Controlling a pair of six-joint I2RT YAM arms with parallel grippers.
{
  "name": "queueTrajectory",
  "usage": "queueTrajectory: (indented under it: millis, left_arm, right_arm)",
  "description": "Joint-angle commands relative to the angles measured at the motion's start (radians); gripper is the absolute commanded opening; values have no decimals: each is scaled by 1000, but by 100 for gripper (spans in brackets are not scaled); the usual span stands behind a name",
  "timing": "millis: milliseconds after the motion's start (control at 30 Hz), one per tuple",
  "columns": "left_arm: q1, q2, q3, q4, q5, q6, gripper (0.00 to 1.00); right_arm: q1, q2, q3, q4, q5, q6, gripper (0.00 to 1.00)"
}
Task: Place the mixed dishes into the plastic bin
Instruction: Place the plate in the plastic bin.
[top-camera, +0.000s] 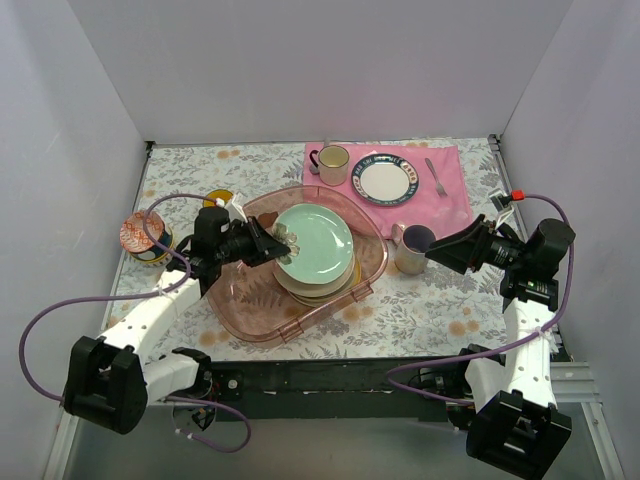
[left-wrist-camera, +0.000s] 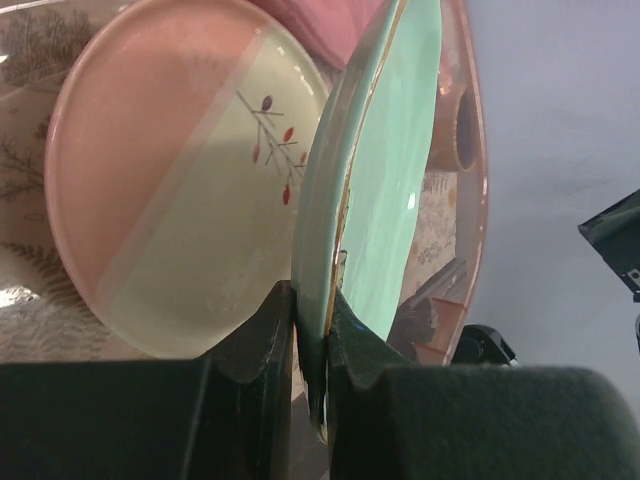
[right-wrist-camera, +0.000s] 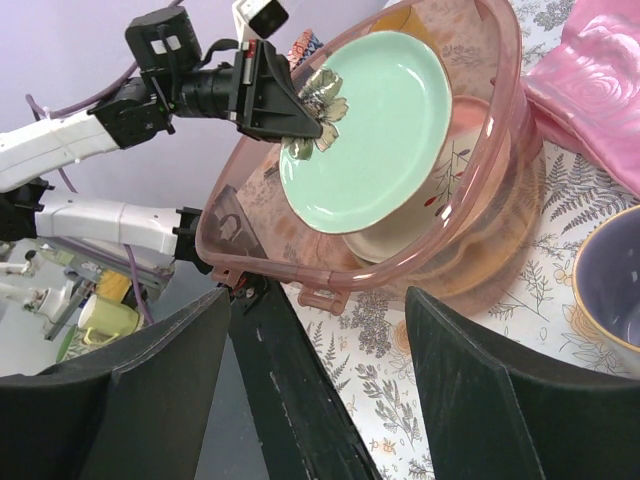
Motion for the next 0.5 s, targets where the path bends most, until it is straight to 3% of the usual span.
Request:
queueTrajectory:
  millis: [0,467]
  left_arm:
    - [7,13,-4,179,78,-34,0]
    - [5,114,-51,231,78,-37,0]
  right_arm:
    - [-7,-10,-7,48,-10,4,78]
    - [-9,-7,-9,55,-8,6,78]
